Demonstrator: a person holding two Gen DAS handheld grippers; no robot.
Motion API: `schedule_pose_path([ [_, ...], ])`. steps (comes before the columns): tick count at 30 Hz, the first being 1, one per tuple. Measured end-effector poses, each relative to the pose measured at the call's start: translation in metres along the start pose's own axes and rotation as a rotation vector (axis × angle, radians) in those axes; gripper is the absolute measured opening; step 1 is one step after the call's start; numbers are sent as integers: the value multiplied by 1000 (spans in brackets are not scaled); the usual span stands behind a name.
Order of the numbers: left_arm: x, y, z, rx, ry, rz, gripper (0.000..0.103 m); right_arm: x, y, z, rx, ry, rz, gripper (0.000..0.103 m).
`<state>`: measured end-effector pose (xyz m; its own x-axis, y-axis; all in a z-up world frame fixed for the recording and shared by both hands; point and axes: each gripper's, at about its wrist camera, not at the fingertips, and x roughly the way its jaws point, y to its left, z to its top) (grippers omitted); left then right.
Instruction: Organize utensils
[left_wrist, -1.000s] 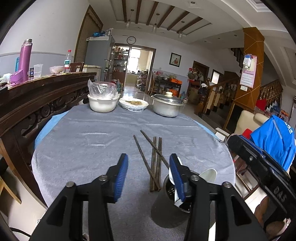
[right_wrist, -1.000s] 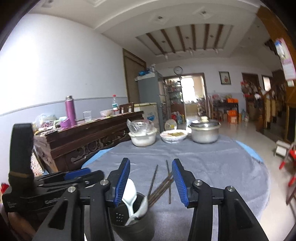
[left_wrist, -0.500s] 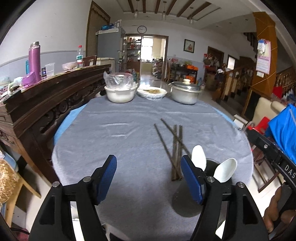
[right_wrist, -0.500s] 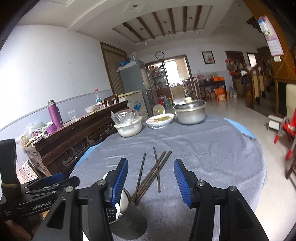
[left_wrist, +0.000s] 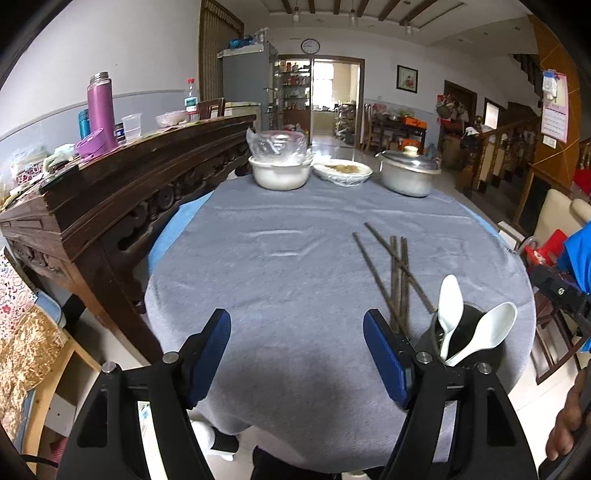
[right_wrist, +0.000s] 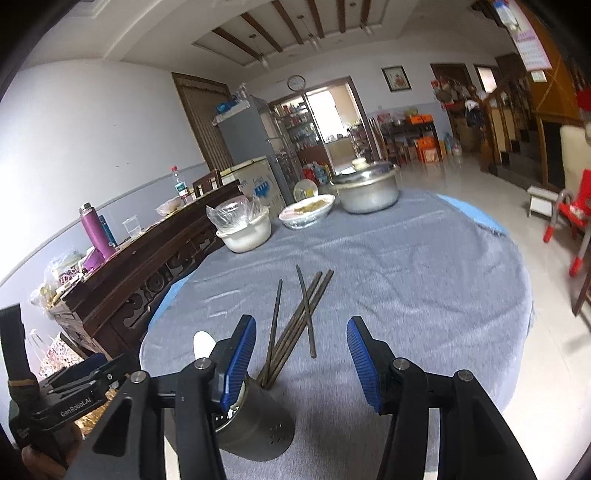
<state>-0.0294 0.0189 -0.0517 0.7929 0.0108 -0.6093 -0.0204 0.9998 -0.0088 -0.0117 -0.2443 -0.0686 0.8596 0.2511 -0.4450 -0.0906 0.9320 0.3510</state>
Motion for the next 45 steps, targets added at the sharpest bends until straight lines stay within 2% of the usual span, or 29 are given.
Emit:
schedule_pose_path([
  [9, -6, 8, -9, 15, 62, 17, 75, -10, -10, 5, 33, 14, -28, 55],
  [16, -12, 5, -17, 41, 107, 10, 75, -21, -24, 6, 68, 2, -11, 55],
  [26, -14, 3, -25, 31, 170, -10, 75, -27, -38, 2, 102, 43, -4, 55],
  [34, -20, 2, -25, 46, 181, -48, 76, -25, -37, 1, 99, 82, -17, 55],
  [36, -20, 1, -26, 49, 207, -75, 76, -24, -36, 1, 96, 84, -22, 55],
  [39, -22, 1, -24, 45, 202, -102, 77, -23, -37, 3, 97, 82, -26, 55],
  [45, -22, 0, -5, 40, 186, -69, 77, -16, -48, 4, 124, 77, -2, 55],
])
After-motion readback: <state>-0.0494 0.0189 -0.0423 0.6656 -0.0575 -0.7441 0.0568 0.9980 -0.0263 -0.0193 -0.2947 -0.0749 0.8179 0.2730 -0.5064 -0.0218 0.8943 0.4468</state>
